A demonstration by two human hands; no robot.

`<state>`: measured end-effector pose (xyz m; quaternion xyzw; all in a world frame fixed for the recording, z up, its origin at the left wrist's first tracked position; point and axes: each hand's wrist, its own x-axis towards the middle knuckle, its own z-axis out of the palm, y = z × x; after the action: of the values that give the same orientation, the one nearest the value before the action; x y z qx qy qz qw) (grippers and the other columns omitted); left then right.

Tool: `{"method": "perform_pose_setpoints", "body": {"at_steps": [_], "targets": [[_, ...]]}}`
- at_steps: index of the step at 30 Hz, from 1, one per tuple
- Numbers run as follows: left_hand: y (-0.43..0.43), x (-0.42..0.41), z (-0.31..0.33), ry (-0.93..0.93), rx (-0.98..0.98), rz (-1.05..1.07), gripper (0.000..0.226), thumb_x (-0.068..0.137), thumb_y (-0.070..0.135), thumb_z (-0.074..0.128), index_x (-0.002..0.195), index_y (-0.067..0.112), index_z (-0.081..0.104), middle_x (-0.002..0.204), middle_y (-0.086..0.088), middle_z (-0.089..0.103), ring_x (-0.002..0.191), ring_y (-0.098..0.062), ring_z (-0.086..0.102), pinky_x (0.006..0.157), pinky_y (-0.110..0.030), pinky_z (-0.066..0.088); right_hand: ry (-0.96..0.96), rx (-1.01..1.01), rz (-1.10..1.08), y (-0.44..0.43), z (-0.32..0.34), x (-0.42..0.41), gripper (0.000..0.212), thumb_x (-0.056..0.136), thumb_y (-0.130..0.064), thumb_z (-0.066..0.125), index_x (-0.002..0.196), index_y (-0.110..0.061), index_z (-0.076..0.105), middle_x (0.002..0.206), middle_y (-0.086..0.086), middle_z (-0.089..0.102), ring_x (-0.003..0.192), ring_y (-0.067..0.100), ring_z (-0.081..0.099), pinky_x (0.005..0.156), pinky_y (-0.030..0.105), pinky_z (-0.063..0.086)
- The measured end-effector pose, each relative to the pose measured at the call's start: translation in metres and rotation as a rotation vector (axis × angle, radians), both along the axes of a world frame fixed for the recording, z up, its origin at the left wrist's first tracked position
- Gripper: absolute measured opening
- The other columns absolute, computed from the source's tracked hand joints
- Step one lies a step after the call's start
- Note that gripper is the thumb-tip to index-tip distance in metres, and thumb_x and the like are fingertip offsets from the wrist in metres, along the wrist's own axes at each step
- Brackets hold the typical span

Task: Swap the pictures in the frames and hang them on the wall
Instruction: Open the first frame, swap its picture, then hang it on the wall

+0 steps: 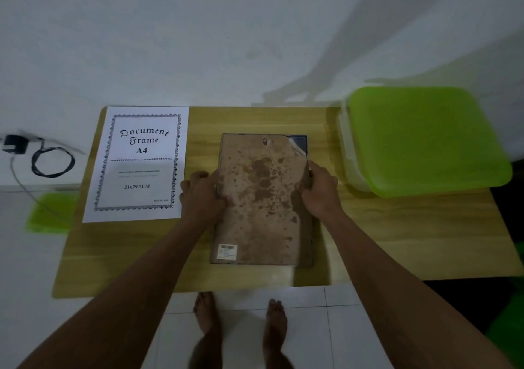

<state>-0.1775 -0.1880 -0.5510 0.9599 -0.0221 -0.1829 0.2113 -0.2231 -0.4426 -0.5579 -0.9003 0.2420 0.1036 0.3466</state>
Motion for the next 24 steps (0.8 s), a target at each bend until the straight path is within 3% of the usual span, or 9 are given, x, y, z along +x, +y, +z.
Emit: {"method": "perform_pose_setpoints", "body": {"at_steps": [3,5,8,9,11,13,17,24], "targets": [[-0.001,0.004,0.001,0.007,0.013,0.002,0.072,0.081,0.028,0.066,0.145,0.035,0.033,0.146,-0.012,0.031,0.132,-0.041,0.025,0.102,-0.057,0.031,0.053,-0.113,0.08,0.001,0.003,0.0,0.061,0.093,-0.025,0.061,0.148,-0.017,0.036,0.136,0.009,0.045,0.119,0.036,0.039,0.09,0.038,0.035],[0.002,0.0,0.001,-0.035,-0.047,-0.049,0.065,0.083,0.031,0.062,0.142,0.029,0.037,0.142,-0.012,0.038,0.129,-0.04,0.035,0.1,-0.056,0.037,0.05,-0.157,0.121,0.0,0.008,0.0,0.069,0.091,-0.022,0.063,0.151,-0.017,0.029,0.14,0.01,0.04,0.123,0.037,0.035,0.099,0.045,0.038],[0.011,-0.029,0.006,-0.105,-0.211,-0.137,0.062,0.083,0.034,0.061,0.139,0.019,0.039,0.132,-0.006,0.049,0.116,-0.029,0.052,0.091,-0.044,0.051,-0.007,-0.211,0.179,-0.001,0.017,0.007,0.07,0.089,-0.028,0.064,0.149,-0.023,0.028,0.14,0.01,0.039,0.124,0.036,0.035,0.101,0.05,0.038],[0.016,-0.045,0.008,-0.098,-0.231,-0.148,0.073,0.081,0.041,0.064,0.143,0.019,0.033,0.139,-0.002,0.044,0.123,-0.025,0.048,0.097,-0.043,0.048,-0.009,-0.224,0.199,-0.003,0.018,0.012,0.07,0.09,-0.032,0.063,0.149,-0.024,0.027,0.141,0.011,0.037,0.125,0.037,0.034,0.102,0.05,0.038],[0.027,-0.076,0.009,0.02,-0.184,-0.149,0.109,0.074,0.061,0.069,0.154,0.02,0.008,0.157,0.011,0.008,0.145,-0.014,0.01,0.116,-0.043,0.021,0.043,-0.252,0.252,-0.006,0.02,0.023,0.072,0.092,-0.04,0.061,0.152,-0.025,0.023,0.142,0.013,0.033,0.128,0.038,0.031,0.103,0.05,0.037],[0.036,-0.099,0.004,0.129,-0.106,-0.154,0.13,0.064,0.074,0.067,0.153,0.019,-0.009,0.151,0.014,-0.014,0.14,-0.005,-0.015,0.118,-0.041,0.0,0.112,-0.24,0.291,-0.008,0.02,0.032,0.074,0.093,-0.045,0.059,0.153,-0.028,0.02,0.141,0.015,0.03,0.129,0.039,0.029,0.103,0.049,0.036],[0.043,-0.11,-0.015,0.037,-0.077,-0.19,0.135,0.056,0.09,0.046,0.152,0.014,-0.011,0.157,0.004,-0.013,0.146,-0.013,-0.014,0.121,-0.045,-0.001,0.124,-0.178,0.295,-0.011,0.019,0.04,0.074,0.092,-0.042,0.062,0.153,-0.033,0.023,0.136,0.015,0.03,0.126,0.039,0.03,0.104,0.045,0.037],[0.04,-0.114,-0.023,-0.024,-0.12,-0.143,0.13,0.06,0.083,0.055,0.153,0.019,-0.011,0.161,0.0,-0.003,0.148,-0.017,-0.009,0.12,-0.044,-0.004,0.099,-0.093,0.214,-0.007,0.017,0.049,0.065,0.085,-0.019,0.068,0.145,-0.017,0.042,0.135,0.015,0.032,0.128,0.036,0.031,0.107,0.042,0.038]]}}
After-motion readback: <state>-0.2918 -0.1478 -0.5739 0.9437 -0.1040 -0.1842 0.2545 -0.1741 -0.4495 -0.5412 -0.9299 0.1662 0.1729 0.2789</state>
